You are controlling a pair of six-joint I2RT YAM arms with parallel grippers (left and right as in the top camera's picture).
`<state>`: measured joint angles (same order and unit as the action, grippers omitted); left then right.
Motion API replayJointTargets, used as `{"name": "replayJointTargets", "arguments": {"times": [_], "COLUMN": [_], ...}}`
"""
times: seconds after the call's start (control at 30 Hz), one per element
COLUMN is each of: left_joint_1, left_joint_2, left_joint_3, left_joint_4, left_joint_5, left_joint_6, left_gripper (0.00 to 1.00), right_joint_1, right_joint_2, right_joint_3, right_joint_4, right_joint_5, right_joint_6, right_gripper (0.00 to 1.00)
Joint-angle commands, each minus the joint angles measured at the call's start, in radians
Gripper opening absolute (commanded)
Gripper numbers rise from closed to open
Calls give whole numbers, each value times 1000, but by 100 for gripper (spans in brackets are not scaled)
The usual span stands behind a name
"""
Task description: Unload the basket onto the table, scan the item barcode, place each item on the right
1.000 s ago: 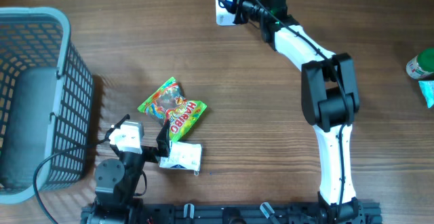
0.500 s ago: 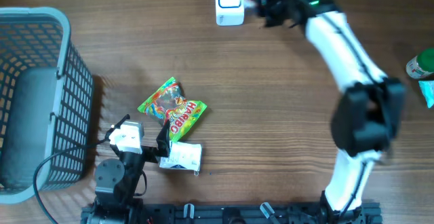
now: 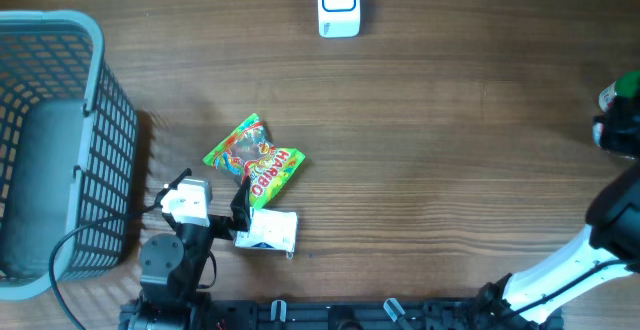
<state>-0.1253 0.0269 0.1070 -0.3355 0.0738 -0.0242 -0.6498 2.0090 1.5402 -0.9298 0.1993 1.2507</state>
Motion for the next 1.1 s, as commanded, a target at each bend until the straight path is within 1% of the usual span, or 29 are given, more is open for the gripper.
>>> {"name": "replayJointTargets", "arguments": {"times": [0.0,0.1,0.13,0.17,0.2,0.27,0.3,0.33,0.37,0.43,0.47,0.5,0.53,0.57,0.6,0.67,0.73,0.8,0.87,0.97,1.07], "left_joint_1": [-4,-4,-4,-4,-4,-4,-4,-4,-4,-4,-4,-4,-4,-4,-4,-4,-4,-4,-4,-4,-4], "left_joint_2": [-5,-5,-5,-5,-5,-5,-5,-5,-5,-5,-5,-5,-5,-5,-5,-5,-5,-5,-5,-5,-5], "left_joint_3": [-5,-5,-5,-5,-5,-5,-5,-5,-5,-5,-5,-5,-5,-5,-5,-5,-5,-5,-5,-5,-5], "left_joint_4": [4,4,4,4,4,4,4,4,4,4,4,4,4,4,4,4,4,4,4,4,4], "left_joint_5": [8,8,8,8,8,8,8,8,8,8,8,8,8,8,8,8,8,8,8,8,8], "left_joint_6": [-10,-10,-10,-10,-10,-10,-10,-10,-10,-10,-10,-10,-10,-10,-10,-10,-10,-10,-10,-10,-10], "left_gripper": [100,100,100,100,100,100,100,100,100,100,100,100,100,100,100,100,100,100,100,100,100], "right_joint_1": [-66,-88,-65,-26,27,168,290,372,481,686,760,862,934,999,1037,1107,1154,1202,1255,1287,1287], "right_joint_2": [-5,-58,-123,-188,-232,-267,-262,-252,-233,-178,-151,-101,-61,-19,6,72,123,141,146,176,222], "right_joint_3": [42,131,148,148,148,148,146,141,134,119,114,108,108,108,108,108,108,108,106,102,97], "right_joint_4": [9,-81,-119,-137,-138,-138,-137,-130,-117,-103,-102,-71,-38,7,44,137,184,225,283,278,225], "right_joint_5": [-142,-176,-195,-252,-333,-525,-609,-632,-657,-755,-735,-616,-505,-491,-533,-753,-862,-863,-855,-851,-855], "right_joint_6": [-260,-256,-257,-286,-362,-529,-624,-679,-774,-1029,-1064,-1067,-1054,-1066,-1102,-1234,-1279,-1327,-1325,-1236,-1118], "right_gripper": [99,100,100,100,100,100,100,100,100,100,100,100,100,100,100,100,100,100,100,100,100]}}
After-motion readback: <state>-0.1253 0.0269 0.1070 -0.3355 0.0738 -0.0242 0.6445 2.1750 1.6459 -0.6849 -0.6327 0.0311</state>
